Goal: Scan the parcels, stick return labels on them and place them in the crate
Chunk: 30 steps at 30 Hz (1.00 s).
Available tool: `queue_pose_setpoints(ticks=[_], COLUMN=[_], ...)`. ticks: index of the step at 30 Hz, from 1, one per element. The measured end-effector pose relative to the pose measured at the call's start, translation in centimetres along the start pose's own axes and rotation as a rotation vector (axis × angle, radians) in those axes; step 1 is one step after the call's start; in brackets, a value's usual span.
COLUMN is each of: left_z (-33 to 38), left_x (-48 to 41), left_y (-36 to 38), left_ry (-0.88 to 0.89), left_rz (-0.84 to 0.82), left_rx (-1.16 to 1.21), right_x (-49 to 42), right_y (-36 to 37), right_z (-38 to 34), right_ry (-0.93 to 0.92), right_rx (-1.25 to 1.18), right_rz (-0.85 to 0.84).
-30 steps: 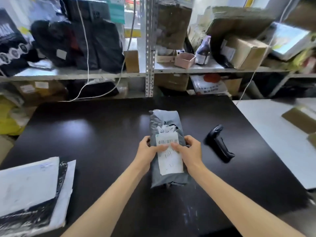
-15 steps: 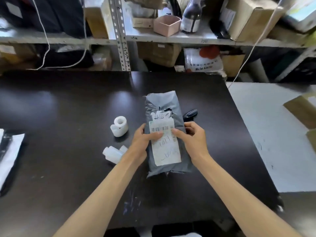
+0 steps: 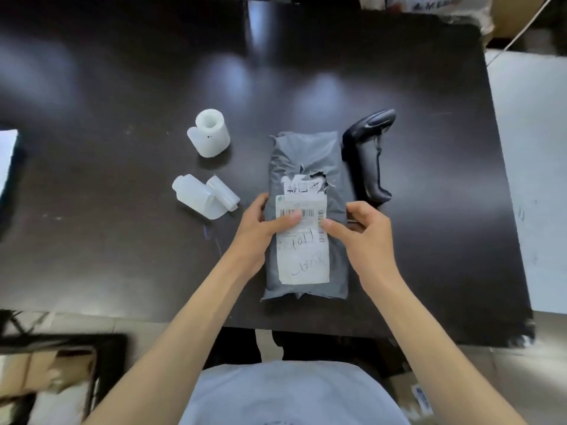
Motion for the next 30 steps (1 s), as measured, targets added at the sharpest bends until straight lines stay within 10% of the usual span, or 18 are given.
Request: queue_pose_setpoints(ticks=[10, 18, 30], left_z=[-3.0, -2.5, -0.9], left_x=[1.1, 1.1, -0.3], left_y=[-1.3, -1.0, -0.4], left_ry=[-0.032, -0.046, -0.058], left_rz=[0.076, 0.048, -0.013], left_rx=[0.065, 0.077, 0.121], right_x=[-2.6, -10.0, -4.6], right_y=[-2.8, -1.0, -1.3], right_z=[-6.0, -4.7, -4.7], right_ry=[-0.319, -0.121, 0.169], right_rx=[0.529, 0.847, -0.051], right_rz=[0.363, 0.254, 0.03])
Point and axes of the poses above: each hand's wrist, its own x-axis away from the middle knuckle, its own y-axis out of the palm, z = x × y, the point moved 8 cm from there along -x, towards the middle knuckle, and after that the axes turned 9 degrees about -x, right-handed, at the moved point
